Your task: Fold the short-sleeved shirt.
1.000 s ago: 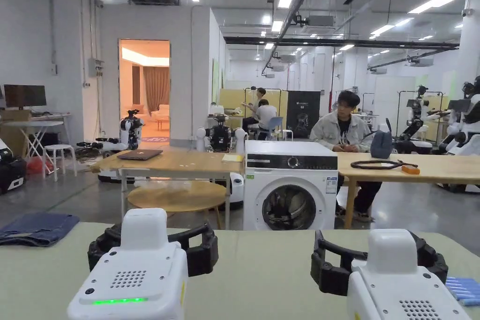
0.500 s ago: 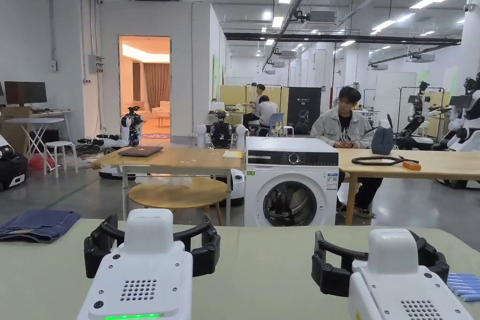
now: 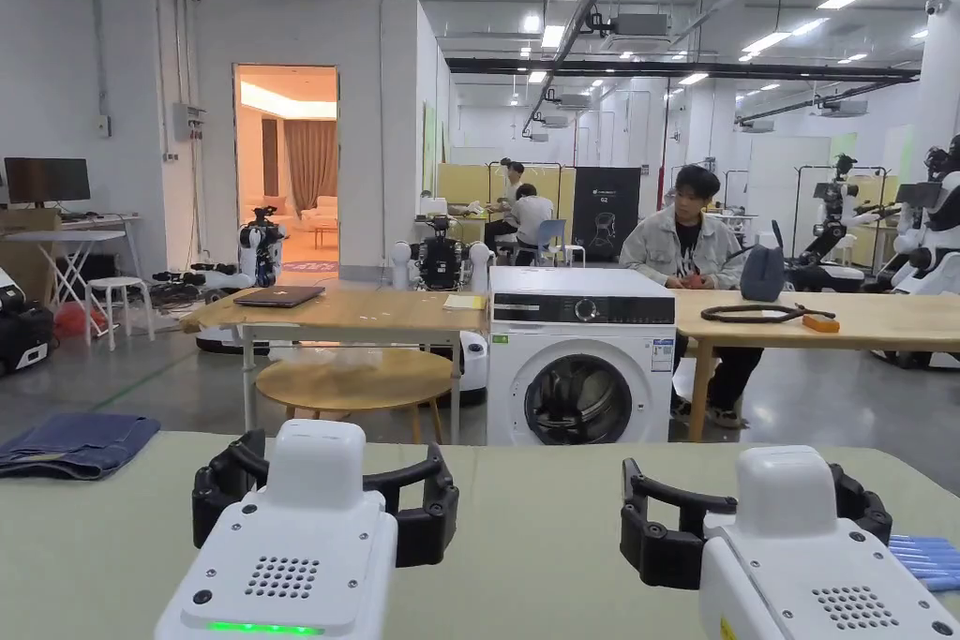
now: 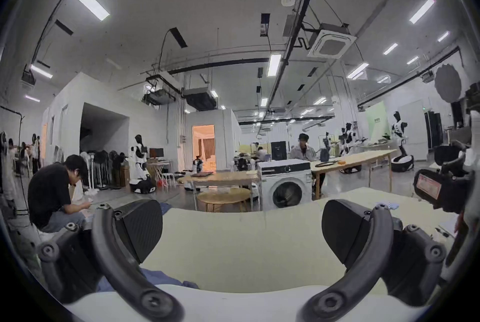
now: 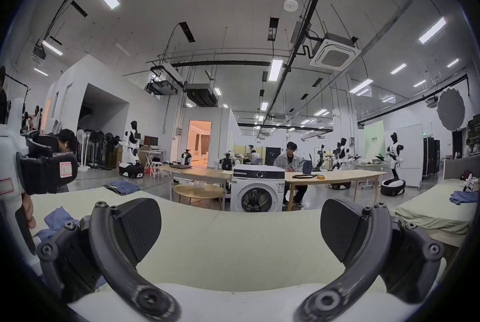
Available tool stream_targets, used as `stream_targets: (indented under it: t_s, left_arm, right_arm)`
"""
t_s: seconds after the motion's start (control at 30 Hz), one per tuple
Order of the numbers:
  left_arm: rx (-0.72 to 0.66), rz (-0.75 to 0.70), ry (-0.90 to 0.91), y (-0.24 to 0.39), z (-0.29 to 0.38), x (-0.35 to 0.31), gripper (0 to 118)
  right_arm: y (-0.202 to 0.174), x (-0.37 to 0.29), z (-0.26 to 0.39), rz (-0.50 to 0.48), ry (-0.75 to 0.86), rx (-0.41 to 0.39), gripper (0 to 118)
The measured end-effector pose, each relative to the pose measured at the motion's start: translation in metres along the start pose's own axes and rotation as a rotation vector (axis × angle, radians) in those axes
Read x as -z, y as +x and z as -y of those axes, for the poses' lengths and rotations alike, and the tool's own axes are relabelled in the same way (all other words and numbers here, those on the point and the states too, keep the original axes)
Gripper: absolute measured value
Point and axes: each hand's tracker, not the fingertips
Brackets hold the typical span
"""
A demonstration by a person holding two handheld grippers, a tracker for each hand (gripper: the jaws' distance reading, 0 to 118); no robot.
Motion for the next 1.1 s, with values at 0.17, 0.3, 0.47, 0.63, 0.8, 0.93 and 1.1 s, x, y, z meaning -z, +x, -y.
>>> stream_targets:
  t_s: [0.17, 0.3, 0.47, 0.63, 0.8, 0.93, 1.1]
  left_arm:
    - [0.024, 0.009, 0.017, 0.005, 0.004, -0.002, 118]
    - [0.006, 0.012, 0.008, 0.006, 0.002, -0.003, 118]
    - [0.009, -0.001, 0.02, 0.005, 0.001, -0.006, 118]
    - [-0.013, 0.011, 0.004, 0.003, 0.001, -0.006, 118]
    - [-0.022, 0.018, -0.023, 0.002, 0.004, -0.006, 118]
    - [-0.022, 0.022, -0.031, 0.003, 0.007, -0.007, 118]
    - [-0.031, 0.045, -0.043, 0.005, 0.008, -0.006, 118]
  right_arm:
    - [0.001, -0.005, -0.002, 0.017, 0.033, 0.008, 118]
    - [0.004, -0.005, -0.003, 0.001, 0.014, 0.026, 118]
    - [0.006, -0.006, 0.0, 0.015, 0.002, 0.014, 118]
    - [0.008, -0.006, 0.001, 0.029, -0.001, 0.033, 118]
    - [0.008, -0.009, -0.001, 0.03, 0.002, 0.032, 118]
    - [0.007, -0.01, 0.001, 0.033, -0.007, 0.005, 118]
    - [0.006, -0.012, 0.003, 0.038, -0.01, 0.006, 118]
